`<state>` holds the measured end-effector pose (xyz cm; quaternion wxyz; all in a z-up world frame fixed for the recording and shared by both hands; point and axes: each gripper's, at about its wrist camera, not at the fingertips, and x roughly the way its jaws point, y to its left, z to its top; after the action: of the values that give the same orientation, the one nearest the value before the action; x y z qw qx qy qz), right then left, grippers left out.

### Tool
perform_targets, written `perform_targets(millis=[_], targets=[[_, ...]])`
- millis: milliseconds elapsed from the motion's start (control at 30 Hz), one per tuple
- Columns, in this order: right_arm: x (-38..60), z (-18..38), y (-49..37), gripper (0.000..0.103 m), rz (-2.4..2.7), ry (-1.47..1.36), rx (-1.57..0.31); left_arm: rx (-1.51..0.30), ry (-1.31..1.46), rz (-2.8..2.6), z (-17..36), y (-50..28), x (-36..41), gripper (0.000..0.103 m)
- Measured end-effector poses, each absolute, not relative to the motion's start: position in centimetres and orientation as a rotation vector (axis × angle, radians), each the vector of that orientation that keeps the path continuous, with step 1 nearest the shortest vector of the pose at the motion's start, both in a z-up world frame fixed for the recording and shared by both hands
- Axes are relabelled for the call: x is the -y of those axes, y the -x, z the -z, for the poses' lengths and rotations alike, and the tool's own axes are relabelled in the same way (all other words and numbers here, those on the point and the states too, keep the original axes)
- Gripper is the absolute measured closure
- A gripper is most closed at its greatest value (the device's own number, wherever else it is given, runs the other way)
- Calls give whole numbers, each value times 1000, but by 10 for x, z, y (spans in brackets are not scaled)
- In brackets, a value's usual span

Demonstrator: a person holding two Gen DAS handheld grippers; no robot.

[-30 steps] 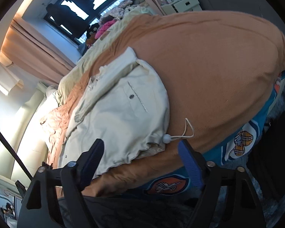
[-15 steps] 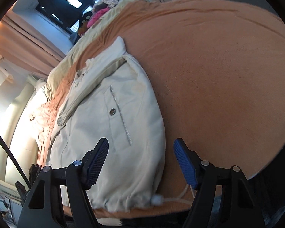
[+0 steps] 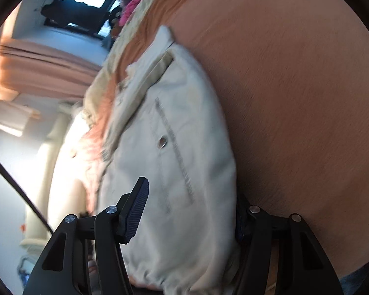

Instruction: Fold large clothes

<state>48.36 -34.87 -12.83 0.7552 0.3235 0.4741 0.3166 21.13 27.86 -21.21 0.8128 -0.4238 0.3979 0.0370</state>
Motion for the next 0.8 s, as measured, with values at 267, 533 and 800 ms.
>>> perform_targets(millis=[267,533,800], targets=[[350,144,-468,59,-762,-719,-1052,-856,943,-85,212,-193,-258,73],[365,143,-452,100,-725,-841,-970,-774,965,-96,182,-177,-258,97],[367,82,-413,101,-820,-806,-856,-626,961,-47,110,-143,-259,99]])
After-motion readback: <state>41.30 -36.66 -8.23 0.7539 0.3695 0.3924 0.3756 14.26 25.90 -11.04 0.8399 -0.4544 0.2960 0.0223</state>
